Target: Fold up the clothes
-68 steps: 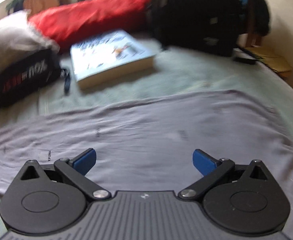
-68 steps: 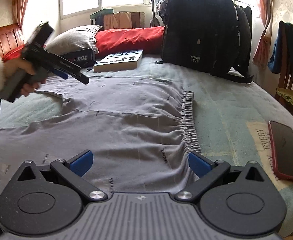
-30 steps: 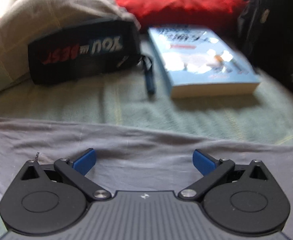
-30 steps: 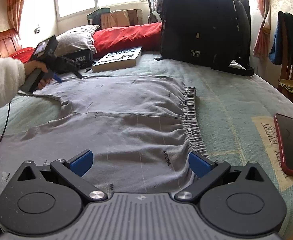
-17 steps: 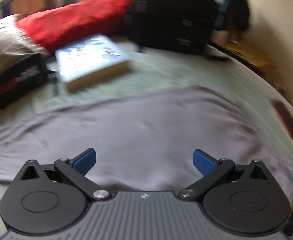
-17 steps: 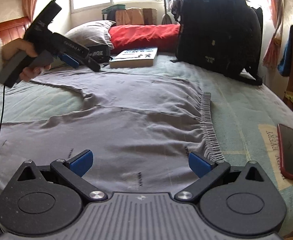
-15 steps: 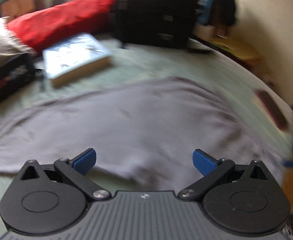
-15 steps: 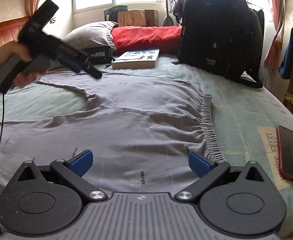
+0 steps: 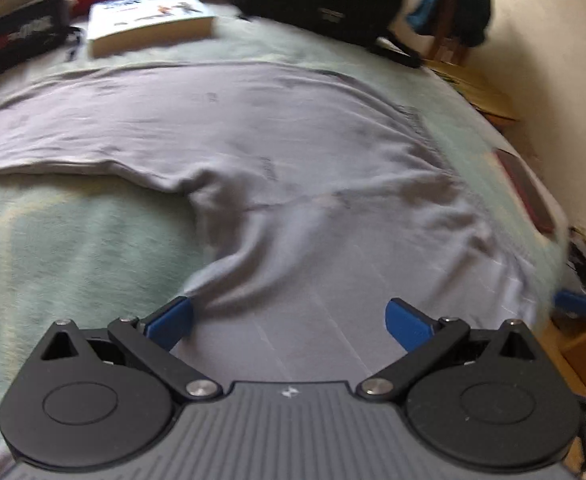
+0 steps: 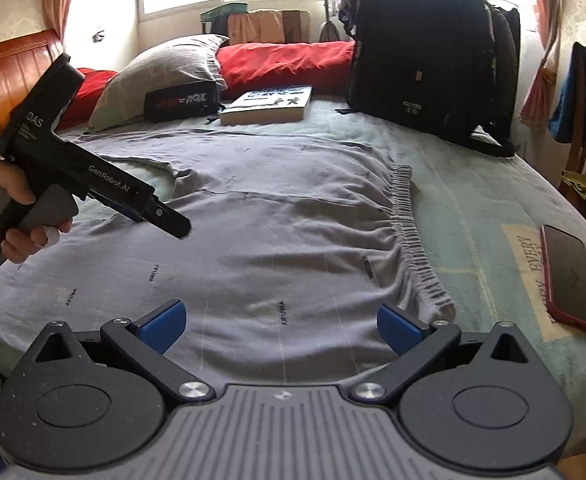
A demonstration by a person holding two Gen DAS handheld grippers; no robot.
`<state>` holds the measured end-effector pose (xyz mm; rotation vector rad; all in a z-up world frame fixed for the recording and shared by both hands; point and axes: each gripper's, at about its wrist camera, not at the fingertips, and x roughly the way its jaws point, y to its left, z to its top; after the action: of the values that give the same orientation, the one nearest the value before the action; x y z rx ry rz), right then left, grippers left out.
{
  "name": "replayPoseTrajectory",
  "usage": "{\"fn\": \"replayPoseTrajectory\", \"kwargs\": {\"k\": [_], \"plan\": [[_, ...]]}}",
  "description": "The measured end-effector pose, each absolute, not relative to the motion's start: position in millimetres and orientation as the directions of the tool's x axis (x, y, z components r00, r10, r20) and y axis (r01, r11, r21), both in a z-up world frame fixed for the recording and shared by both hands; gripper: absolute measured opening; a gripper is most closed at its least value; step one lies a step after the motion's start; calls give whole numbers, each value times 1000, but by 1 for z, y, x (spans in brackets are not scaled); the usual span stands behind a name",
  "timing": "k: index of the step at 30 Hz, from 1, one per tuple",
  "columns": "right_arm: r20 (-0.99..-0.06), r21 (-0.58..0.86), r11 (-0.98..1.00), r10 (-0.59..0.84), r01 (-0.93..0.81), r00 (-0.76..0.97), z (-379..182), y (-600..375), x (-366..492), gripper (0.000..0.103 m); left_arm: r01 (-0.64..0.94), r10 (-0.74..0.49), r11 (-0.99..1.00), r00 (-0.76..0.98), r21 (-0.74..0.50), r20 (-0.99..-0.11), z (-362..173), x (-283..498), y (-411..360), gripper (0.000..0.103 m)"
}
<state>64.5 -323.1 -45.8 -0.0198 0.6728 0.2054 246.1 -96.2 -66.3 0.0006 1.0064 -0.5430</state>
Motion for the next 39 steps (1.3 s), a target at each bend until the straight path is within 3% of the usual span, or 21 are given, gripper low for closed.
{"fn": "replayPoseTrajectory", "kwargs": {"k": [9,14,20,25,39], "plan": [[-598,75,970,230,-232,768,-43,-333,73,103,493,-432,858,539,-145,-723,-26,187,-91,102],[-580,81,929,339,-362,740,-46,-326,99,103,455,-298,890,610,17,-734,-36,151,-86,102],[-587,86,891,407,-446,700,-66,-319,146,103,385,-229,922,641,49,-733,-44,132,-68,102],[-660,80,922,334,-379,673,-88,-328,152,103,352,-206,935,647,48,-734,-51,122,-55,102],[-655,26,945,263,-326,709,-98,-334,131,103,371,-221,928,614,30,-757,-71,109,-43,102]]}}
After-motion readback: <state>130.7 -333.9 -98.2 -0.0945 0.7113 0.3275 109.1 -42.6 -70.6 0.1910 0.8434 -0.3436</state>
